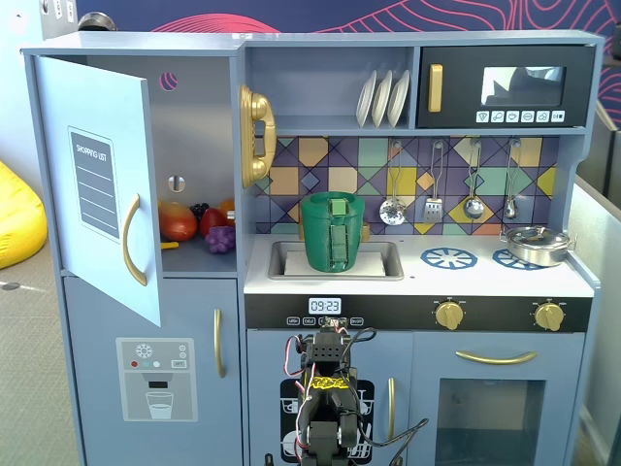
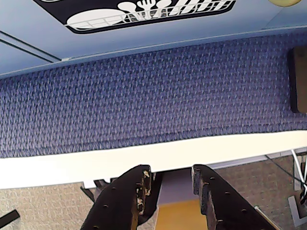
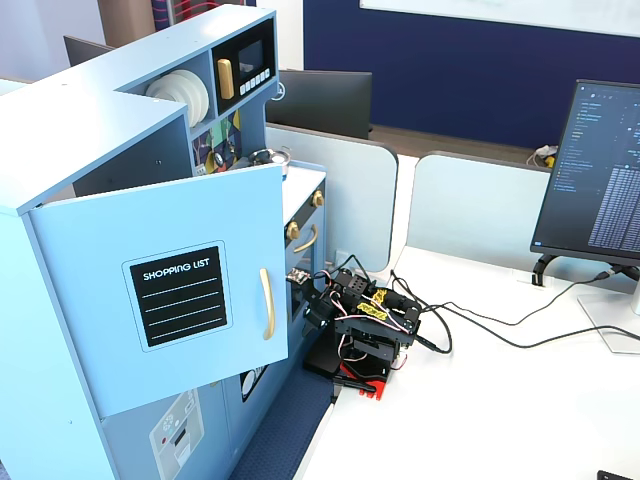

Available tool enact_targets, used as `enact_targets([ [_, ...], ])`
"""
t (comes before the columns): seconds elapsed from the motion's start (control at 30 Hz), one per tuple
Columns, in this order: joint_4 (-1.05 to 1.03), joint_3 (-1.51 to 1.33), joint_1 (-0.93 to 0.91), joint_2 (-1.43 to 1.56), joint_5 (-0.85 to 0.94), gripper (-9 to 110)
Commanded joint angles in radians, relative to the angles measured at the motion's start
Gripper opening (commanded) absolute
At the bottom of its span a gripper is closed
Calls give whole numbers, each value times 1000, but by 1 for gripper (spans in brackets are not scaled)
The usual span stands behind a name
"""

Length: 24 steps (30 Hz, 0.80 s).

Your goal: Close the left cabinet door

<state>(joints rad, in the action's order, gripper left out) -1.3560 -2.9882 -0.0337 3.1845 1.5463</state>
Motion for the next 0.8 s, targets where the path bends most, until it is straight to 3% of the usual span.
enact_targets([
  [0.0,-176,-9,-12,-5,-11,0],
  [0.4,-169,-8,48,-6,-2,0],
  [0.5,-71,23,206,-23,-40,0],
  [0.63,268,175,492,-190,-123,0],
  [0.77,466,296,742,-258,-41,0],
])
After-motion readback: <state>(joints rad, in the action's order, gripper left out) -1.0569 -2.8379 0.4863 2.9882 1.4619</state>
